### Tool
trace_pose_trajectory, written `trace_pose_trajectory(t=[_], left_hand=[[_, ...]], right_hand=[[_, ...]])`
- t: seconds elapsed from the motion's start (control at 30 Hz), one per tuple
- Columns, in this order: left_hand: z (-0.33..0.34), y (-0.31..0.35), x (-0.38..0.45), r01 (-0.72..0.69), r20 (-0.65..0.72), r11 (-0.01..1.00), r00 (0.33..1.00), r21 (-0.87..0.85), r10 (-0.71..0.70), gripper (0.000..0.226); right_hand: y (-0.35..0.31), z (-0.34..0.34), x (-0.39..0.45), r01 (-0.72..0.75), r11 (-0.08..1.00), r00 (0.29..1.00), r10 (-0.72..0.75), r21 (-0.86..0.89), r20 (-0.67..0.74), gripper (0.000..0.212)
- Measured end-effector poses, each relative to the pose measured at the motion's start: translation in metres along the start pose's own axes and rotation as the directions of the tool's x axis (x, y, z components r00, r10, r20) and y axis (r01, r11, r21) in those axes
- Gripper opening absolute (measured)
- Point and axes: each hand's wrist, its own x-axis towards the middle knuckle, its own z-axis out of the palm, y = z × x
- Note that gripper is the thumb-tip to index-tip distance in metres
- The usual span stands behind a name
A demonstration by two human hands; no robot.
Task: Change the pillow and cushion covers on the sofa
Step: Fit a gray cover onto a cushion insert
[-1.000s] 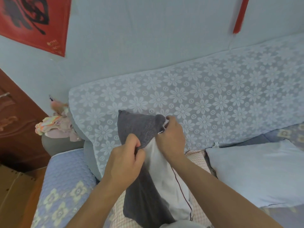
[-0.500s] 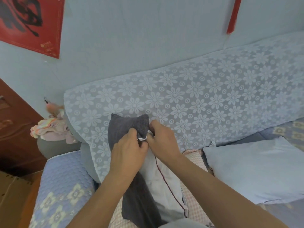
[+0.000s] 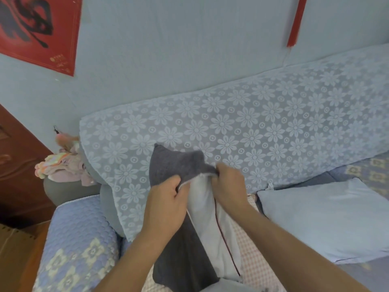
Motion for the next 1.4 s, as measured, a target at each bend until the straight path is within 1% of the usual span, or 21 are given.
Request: trace_pose_trajectory(t=[0.1,0.17,0.27,0.37,0.4,0.47,0.53,0.57,0.63,0.73,0.83,0.9,0.97,1.0,1.07,1.1,1.17,1.2,1.27,1.33,1.4], left_hand=[[-0.017,0.039,0.034,-0.005,-0.1,0.994,0.995,-0.106,-0.005,0.047],[-0.036,0.063,0.049,0.008,-0.106,0.991,0.994,-0.132,-0.022,0.043],[-0.059,0.069,0.045,0.1,-0.07,0.939,0.989,-0.328,-0.129,0.04],[-0.059,0.041,0.019,0.219,-0.129,0.83,0.936,-0.513,-0.327,0.034],[-0.054,0.025,0.007,0.282,-0.128,0.792,0.903,-0.542,-0.409,0.033],[-0.045,-0.004,-0.016,0.407,-0.118,0.743,0.833,-0.531,-0.54,0.03],[-0.04,-0.029,-0.041,0.509,-0.125,0.726,0.773,-0.462,-0.622,0.037],[-0.04,-0.04,-0.052,0.544,-0.132,0.72,0.751,-0.431,-0.647,0.039],[-0.045,-0.06,-0.07,0.61,-0.125,0.695,0.711,-0.381,-0.693,0.033],[-0.054,-0.084,-0.087,0.7,-0.101,0.599,0.613,-0.389,-0.783,0.023],[-0.062,-0.101,-0.098,0.759,-0.096,0.503,0.512,-0.413,-0.853,0.017],[-0.063,-0.106,-0.101,0.785,-0.094,0.474,0.479,-0.399,-0.873,0.02],[-0.063,-0.109,-0.1,0.792,-0.097,0.481,0.483,-0.375,-0.87,0.026],[-0.063,-0.111,-0.098,0.793,-0.102,0.499,0.497,-0.351,-0.862,0.026],[-0.064,-0.115,-0.096,0.796,-0.113,0.528,0.52,-0.295,-0.847,0.026],[-0.064,-0.116,-0.095,0.8,-0.113,0.543,0.533,-0.255,-0.838,0.026],[-0.065,-0.12,-0.096,0.801,-0.092,0.584,0.577,-0.128,-0.812,0.031],[-0.065,-0.122,-0.097,0.795,-0.076,0.605,0.601,-0.044,-0.796,0.034],[-0.067,-0.127,-0.101,0.747,-0.058,0.634,0.655,0.2,-0.753,0.037],[-0.069,-0.135,-0.103,0.66,-0.074,0.571,0.683,0.488,-0.727,0.034],[-0.066,-0.145,-0.101,0.591,-0.143,0.468,0.707,0.657,-0.692,0.024]], right_hand=[[-0.056,-0.055,0.05,0.142,0.986,0.988,-0.136,0.091,-0.074,0.038],[-0.1,-0.087,0.069,0.245,0.943,0.969,-0.23,0.226,-0.091,0.041],[-0.141,-0.098,0.072,0.36,0.815,0.905,-0.423,0.453,0.043,0.03],[-0.111,-0.054,0.058,0.32,0.768,0.833,-0.507,0.555,0.221,0.01],[-0.085,-0.031,0.051,0.333,0.806,0.834,-0.495,0.49,0.246,0.008],[-0.021,0.013,0.038,0.402,0.905,0.847,-0.426,0.141,0.317,0.02],[0.043,0.045,0.02,0.328,0.922,0.847,-0.189,-0.208,0.497,0.035],[0.067,0.055,0.012,0.292,0.907,0.815,-0.069,-0.304,0.576,0.041],[0.098,0.066,-0.002,0.214,0.903,0.781,0.07,-0.372,0.62,0.048],[0.107,0.07,-0.008,0.127,0.909,0.836,0.118,-0.397,0.537,0.051],[0.095,0.083,-0.009,0.186,0.887,0.853,0.068,-0.423,0.518,0.045],[0.085,0.09,-0.009,0.263,0.86,0.794,0.065,-0.437,0.605,0.036],[0.076,0.098,-0.01,0.343,0.841,0.751,0.023,-0.42,0.66,0.039],[0.074,0.102,-0.01,0.371,0.839,0.772,-0.041,-0.398,0.635,0.046],[0.066,0.111,-0.012,0.478,0.817,0.793,-0.242,-0.323,0.559,0.076],[0.057,0.115,-0.013,0.539,0.796,0.768,-0.329,-0.276,0.549,0.09],[0.042,0.12,-0.009,0.607,0.768,0.713,-0.413,-0.203,0.567,0.099],[0.035,0.122,-0.005,0.637,0.745,0.675,-0.416,-0.198,0.609,0.093],[0.028,0.122,0.009,0.719,0.638,0.584,-0.341,-0.275,0.737,0.067],[0.035,0.115,0.022,0.736,0.548,0.579,-0.202,-0.399,0.79,0.041],[0.056,0.104,0.03,0.731,0.468,0.592,-0.071,-0.497,0.803,0.03]])
